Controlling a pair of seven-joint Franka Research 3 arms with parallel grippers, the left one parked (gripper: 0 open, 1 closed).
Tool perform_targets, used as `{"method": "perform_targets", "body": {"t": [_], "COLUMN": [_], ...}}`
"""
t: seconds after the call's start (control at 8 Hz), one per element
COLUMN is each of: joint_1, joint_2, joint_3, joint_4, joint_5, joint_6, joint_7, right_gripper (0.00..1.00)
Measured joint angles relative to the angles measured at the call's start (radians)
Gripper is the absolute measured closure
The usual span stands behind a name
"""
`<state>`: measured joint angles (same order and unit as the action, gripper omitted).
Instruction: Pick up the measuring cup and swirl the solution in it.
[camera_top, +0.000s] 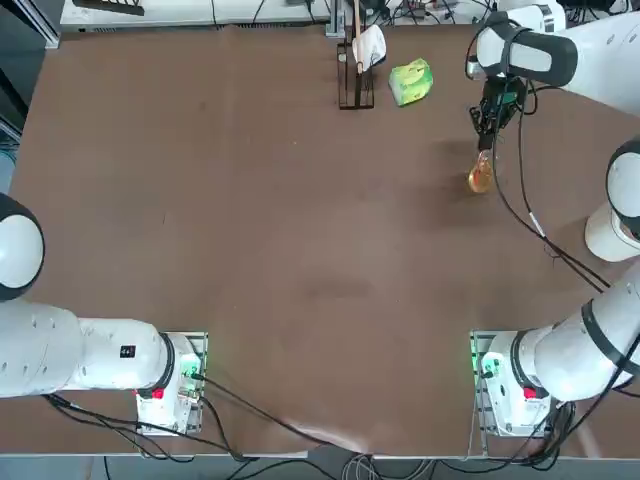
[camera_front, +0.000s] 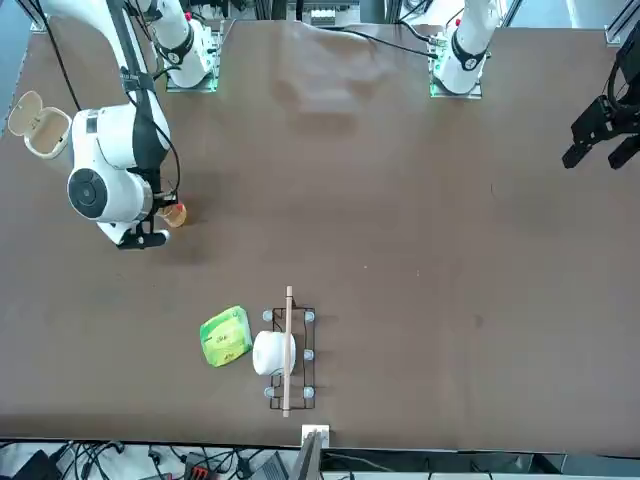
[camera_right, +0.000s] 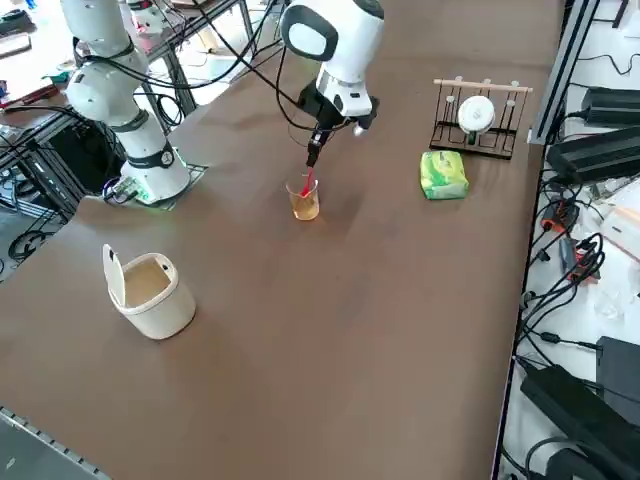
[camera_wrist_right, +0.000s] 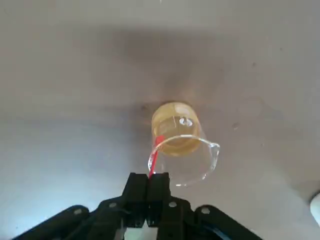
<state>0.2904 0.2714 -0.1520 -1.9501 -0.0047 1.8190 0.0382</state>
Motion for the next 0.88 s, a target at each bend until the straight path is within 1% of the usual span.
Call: {"method": "perform_targets", "body": {"t": [0.25, 0.88], "joint_1": [0.0, -0.006], "joint_2": [0.0, 0.0], "joint_3": [0.0, -0.002], "joint_4": [-0.001, -0.006], "joint_5": [-0.014, -0.153], "joint_6": [-0.017, -0.011], "joint_7": [-0.006, -0.027], "right_gripper": [0.98, 0.98]}}
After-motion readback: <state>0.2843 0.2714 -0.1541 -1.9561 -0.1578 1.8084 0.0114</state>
